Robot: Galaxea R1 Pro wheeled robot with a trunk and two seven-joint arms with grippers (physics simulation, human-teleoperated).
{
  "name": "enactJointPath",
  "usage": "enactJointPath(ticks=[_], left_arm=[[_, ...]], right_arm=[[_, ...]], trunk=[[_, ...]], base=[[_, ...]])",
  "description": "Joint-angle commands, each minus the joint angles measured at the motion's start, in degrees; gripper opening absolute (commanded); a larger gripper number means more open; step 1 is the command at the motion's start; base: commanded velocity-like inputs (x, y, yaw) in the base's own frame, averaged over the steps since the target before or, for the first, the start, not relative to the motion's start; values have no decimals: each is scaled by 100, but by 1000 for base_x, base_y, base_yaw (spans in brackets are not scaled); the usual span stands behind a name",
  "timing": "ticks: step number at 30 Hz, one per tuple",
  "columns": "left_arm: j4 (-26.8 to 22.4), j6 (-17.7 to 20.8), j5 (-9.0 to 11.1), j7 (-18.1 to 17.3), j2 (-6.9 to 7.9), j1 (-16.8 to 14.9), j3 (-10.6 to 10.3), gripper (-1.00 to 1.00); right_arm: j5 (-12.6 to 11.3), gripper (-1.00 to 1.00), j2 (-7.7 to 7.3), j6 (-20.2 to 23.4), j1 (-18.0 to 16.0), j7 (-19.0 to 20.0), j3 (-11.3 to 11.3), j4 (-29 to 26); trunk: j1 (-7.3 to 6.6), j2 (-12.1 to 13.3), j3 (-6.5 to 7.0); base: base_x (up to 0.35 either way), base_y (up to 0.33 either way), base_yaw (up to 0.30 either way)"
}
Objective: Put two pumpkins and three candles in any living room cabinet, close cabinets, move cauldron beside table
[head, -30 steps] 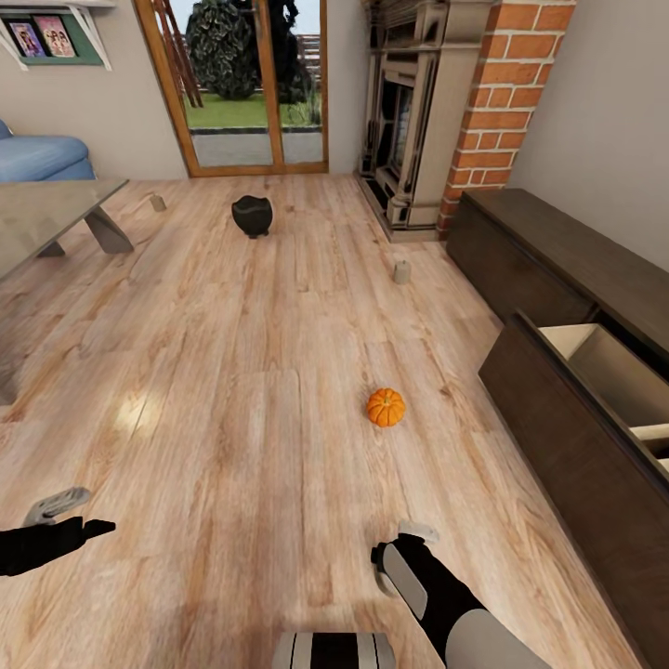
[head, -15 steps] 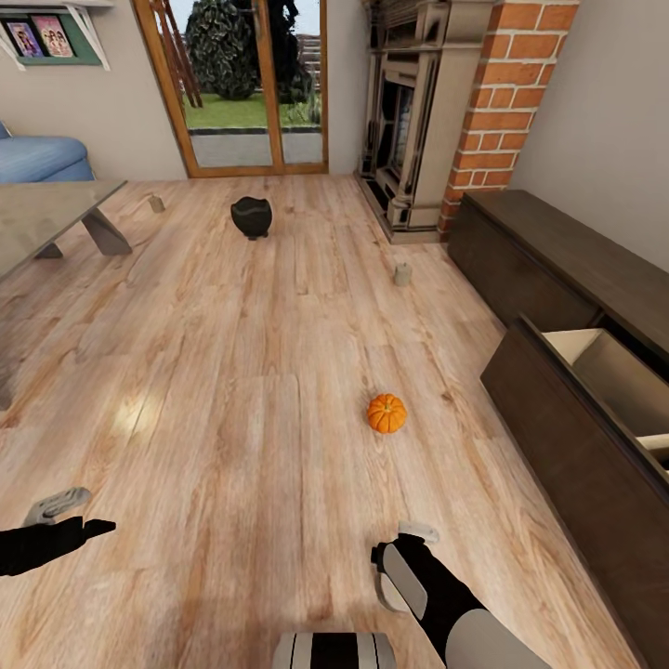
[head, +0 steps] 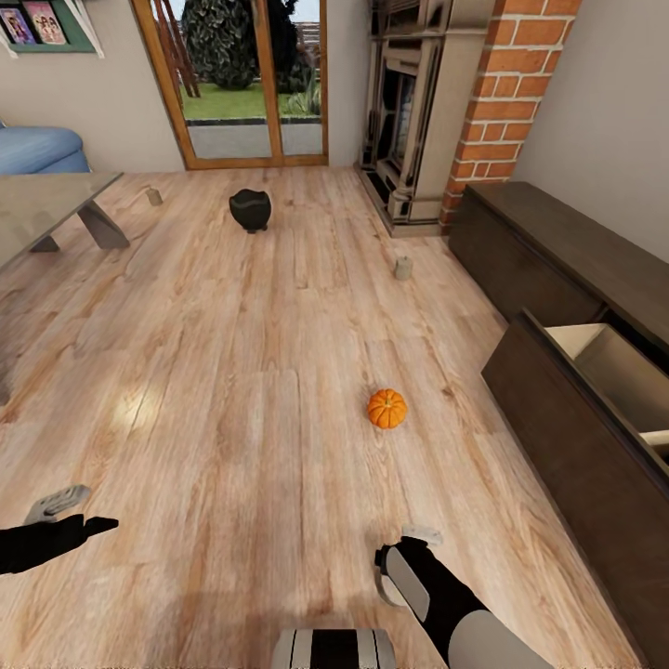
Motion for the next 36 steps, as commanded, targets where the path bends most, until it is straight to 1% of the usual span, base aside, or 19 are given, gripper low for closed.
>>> enactJointPath(ticks=[1, 2, 7, 16, 26, 29, 36], left_arm=[[0, 0, 0, -8, 0, 0, 0, 100], [0, 0, -1, -23, 1, 0, 1, 100], [0, 0, -1, -36, 1, 0, 2, 100], [0, 0, 0, -39, 1, 0, 2, 100], [0, 0, -1, -39, 6, 0, 2, 100], [0, 0, 2, -39, 9, 0, 2, 100], [0, 0, 2, -39, 5, 0, -1, 100]], right_arm=[[0, 100, -3, -1, -1, 0, 0, 4], [0, 100, -8, -2, -2, 0, -1, 10], [0, 100, -25, -10, -3, 0, -7, 23], [2, 100, -30, -136, 1, 6, -15, 48], [6, 100, -23, -171, 5, 16, -10, 54], [7, 100, -23, -291, 5, 22, -10, 67], [16, 100, -23, -421, -2, 44, -16, 304]], trunk=[[0, 0, -1], [0, 0, -1], [13, -7, -111], [13, -7, -111], [13, -7, -111], [13, -7, -111], [13, -7, -111]], base=[[0, 0, 0], [0, 0, 0], [0, 0, 0], [0, 0, 0], [0, 0, 0], [0, 0, 0], [0, 0, 0]])
